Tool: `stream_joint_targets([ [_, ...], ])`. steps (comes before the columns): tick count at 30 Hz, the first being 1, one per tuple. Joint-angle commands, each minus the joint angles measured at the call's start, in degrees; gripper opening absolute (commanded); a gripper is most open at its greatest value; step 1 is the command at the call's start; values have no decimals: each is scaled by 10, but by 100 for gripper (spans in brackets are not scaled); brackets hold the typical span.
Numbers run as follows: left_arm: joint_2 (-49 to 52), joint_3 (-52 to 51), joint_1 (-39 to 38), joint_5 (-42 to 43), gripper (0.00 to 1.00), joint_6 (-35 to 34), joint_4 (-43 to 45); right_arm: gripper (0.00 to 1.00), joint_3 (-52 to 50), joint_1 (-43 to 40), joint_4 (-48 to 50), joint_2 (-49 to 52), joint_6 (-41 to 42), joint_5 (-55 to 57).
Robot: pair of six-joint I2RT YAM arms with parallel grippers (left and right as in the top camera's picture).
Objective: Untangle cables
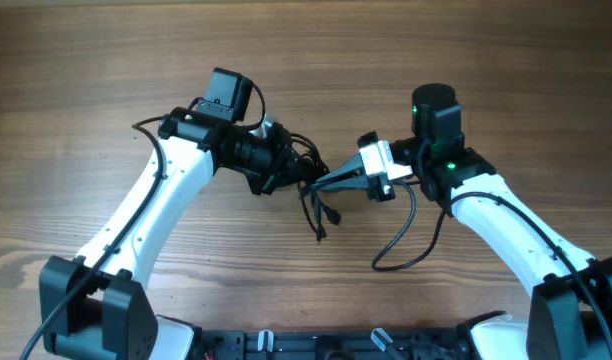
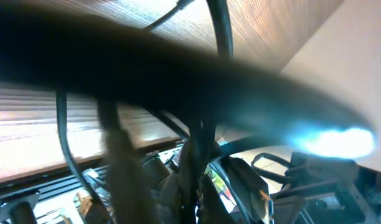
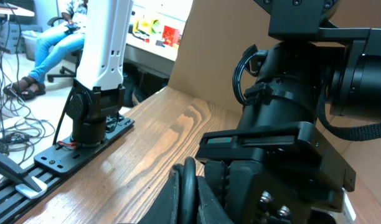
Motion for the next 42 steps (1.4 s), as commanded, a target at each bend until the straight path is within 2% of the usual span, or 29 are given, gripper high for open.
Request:
stream_joint_targets([
  [1,7,2,7,2,4,-14,5,4,5,3,-7,2,-10,-31],
  [7,7,2,32,86,4,-82,54,5,5,4,-43,2,-12,-31],
  [11,7,2,39,155,4,-149,139,5,5,7,-59,2,-12,-31],
  [18,7,2,45,186,4,-241,258,5,5,32,-92,2,-12,-14],
  [23,7,2,75,243,4,-262,315,5,5,36,-188,2,-30,114],
  [32,7,2,144,283,4,-252,315,5,5,36,-311,2,-40,392],
  [38,7,2,192,291,4,-252,315,4,5,36,-337,2,21,583],
  [42,7,2,226,298,4,-249,315,5,5,36,-341,2,39,661],
])
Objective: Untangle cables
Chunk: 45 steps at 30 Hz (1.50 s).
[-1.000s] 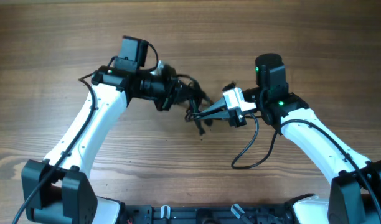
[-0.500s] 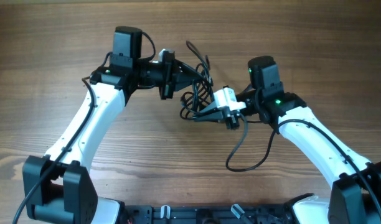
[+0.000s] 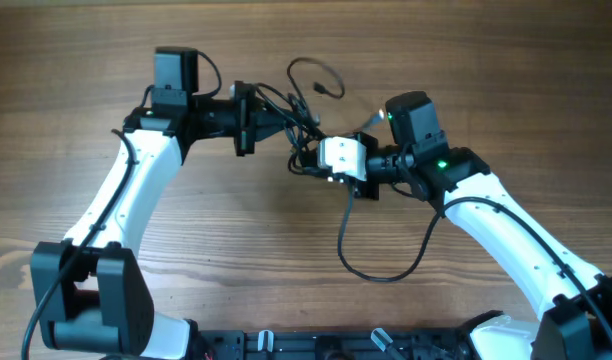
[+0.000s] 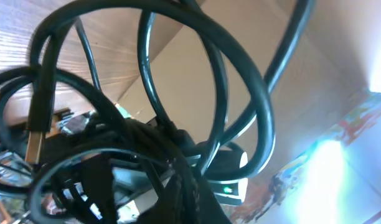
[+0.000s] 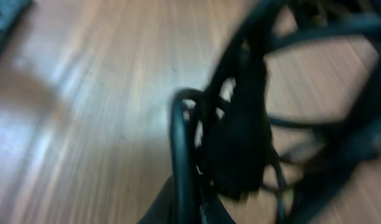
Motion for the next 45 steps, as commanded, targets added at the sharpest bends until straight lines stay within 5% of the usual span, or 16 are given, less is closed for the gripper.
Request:
stream_joint_targets([
  [1,-21,30,97,45,4,9,29,5,-53,-17,-62,23,85,228],
  [9,-21,30,150,72,4,41,25,5,-53,-17,-59,23,107,381],
  [14,-21,30,152,65,4,154,16,5,-53,-17,-31,23,134,270],
  [19,-21,30,138,-36,4,263,-129,4,-50,-17,43,19,225,205],
  [20,-21,30,133,-73,4,284,-163,12,-47,-17,54,15,249,206],
  [21,-21,30,126,-117,4,307,-198,39,-39,-17,64,6,280,205],
  [23,-21,30,114,-175,4,336,-237,67,-23,-17,66,-13,322,205],
  [27,-21,30,73,-309,4,369,-299,99,-5,-17,68,-68,363,118],
  [30,-21,30,35,-389,9,375,-314,100,-5,-17,73,-108,367,71],
  [35,-21,30,-40,-431,15,359,-297,98,-5,-45,71,-126,536,200],
  [41,-19,30,-143,-522,51,277,-288,90,-6,-127,4,-92,651,209],
  [45,2,30,-196,-521,58,234,-283,90,-6,-162,-49,-57,662,206],
])
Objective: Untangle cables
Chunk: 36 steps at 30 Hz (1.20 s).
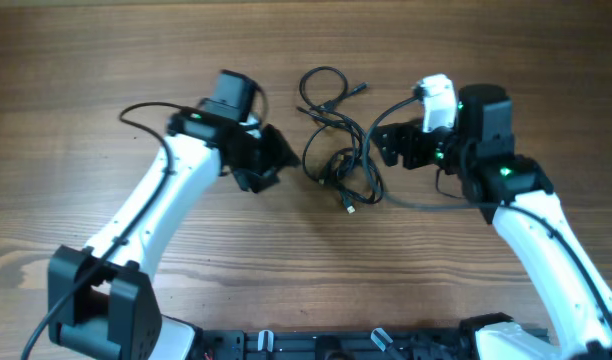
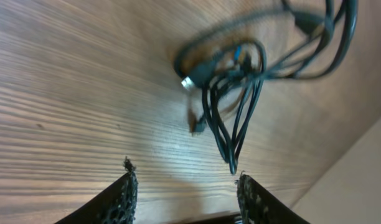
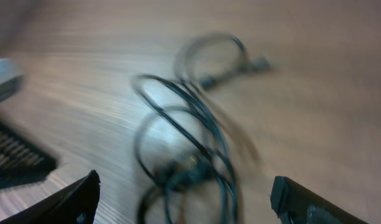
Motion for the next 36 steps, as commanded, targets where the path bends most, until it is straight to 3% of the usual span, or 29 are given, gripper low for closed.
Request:
stream_joint_targets([
  [1,22,4,-52,-30,58,-68,2,90,7,-31,-40,42,53,10],
  [7,80,4,-98,40,57,-70,27,96,7,-38,-70,85,53,1],
  [18,116,4,-172,-2,59,-132,122,96,6,-38,-115,161,87,-89],
  [20,117,4,-177,-28,54,-135,122,96,6,-37,-119,170,88,-111],
  [26,117,4,-193,-120,21,-130,102,93,6,-37,-122,183,97,-141],
  [29,117,4,-190,-161,4,-102,69,93,6,-37,-121,183,97,-141],
  [33,117,4,-164,-173,4,25,56,85,6,-37,-110,183,96,-137],
  [36,117,4,-136,-170,4,134,45,68,6,-37,-90,183,96,-137],
])
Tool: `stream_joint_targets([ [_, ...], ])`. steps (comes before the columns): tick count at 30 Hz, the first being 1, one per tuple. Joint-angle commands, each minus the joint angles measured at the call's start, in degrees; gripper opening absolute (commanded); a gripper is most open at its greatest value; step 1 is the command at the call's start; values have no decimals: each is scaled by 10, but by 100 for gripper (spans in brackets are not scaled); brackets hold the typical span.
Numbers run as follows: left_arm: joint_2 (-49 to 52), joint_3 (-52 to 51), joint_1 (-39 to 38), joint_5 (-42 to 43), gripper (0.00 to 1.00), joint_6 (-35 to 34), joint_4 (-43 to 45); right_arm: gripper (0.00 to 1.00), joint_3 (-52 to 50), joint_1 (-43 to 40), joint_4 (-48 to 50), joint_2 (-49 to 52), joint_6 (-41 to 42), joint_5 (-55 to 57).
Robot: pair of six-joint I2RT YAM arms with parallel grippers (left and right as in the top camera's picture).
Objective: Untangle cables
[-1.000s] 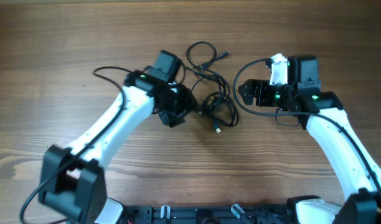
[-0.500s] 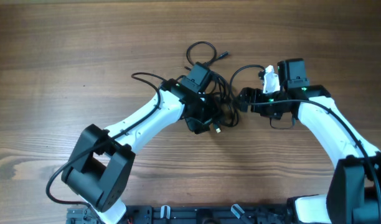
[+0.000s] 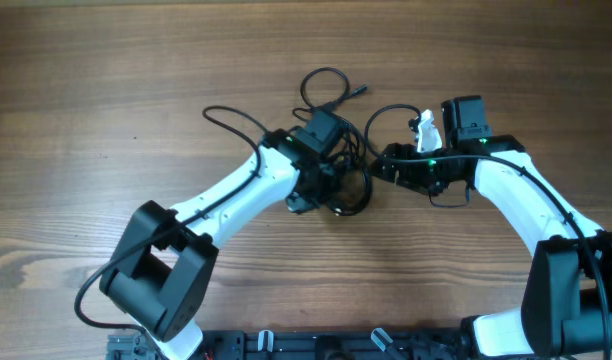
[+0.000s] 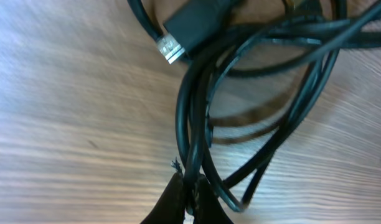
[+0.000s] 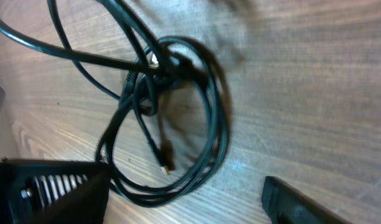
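Observation:
A tangle of thin black cables point(image 3: 338, 160) lies on the wooden table, with one loose loop point(image 3: 324, 76) reaching toward the far side. My left gripper point(image 3: 331, 196) is down on the near part of the tangle. In the left wrist view it point(image 4: 189, 191) is shut on two or three black strands point(image 4: 189, 143), and a plug point(image 4: 192, 23) lies just beyond. My right gripper point(image 3: 384, 168) sits at the tangle's right edge. Its fingers point(image 5: 47, 193) stand wide apart, open, with the knot point(image 5: 154, 67) and cable loops on the table ahead of them.
Bare wooden tabletop point(image 3: 106, 120) surrounds the tangle. The left arm's own supply cable point(image 3: 226, 118) arches beside its wrist. A black rail point(image 3: 316, 345) runs along the near edge between the arm bases.
My left gripper was open to the left of the tangle; now it is shut on strands at the tangle's near side. My right gripper has come closer to the tangle, still open.
Both grippers first held the bundle between them near the table's middle, then farther back. After that the bundle lay on the table with both grippers open on either side. Now the left is shut on strands again and the right is open beside it.

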Motion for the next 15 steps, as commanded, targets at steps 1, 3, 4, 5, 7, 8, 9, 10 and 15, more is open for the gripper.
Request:
stream_joint_targets([
  [1,6,3,38,-31,4,187,-14,67,6,0,20,8,-1,-12],
  [3,6,3,46,-31,4,240,-19,69,6,0,29,9,-1,-12],
  [4,6,3,48,-31,4,255,-19,72,6,3,33,9,-1,-12],
  [5,6,3,49,-31,4,262,-19,75,6,7,37,10,0,-12],
  [7,6,3,50,-31,4,273,-11,77,6,19,46,12,1,-12],
  [8,6,3,50,-31,4,279,-5,77,6,27,50,13,2,-12],
  [9,6,3,50,-31,4,284,1,77,6,38,58,14,2,-12],
  [10,6,3,50,-31,4,286,7,77,6,48,66,15,3,-11],
  [15,6,3,63,-19,4,300,12,67,6,110,123,30,123,47],
])
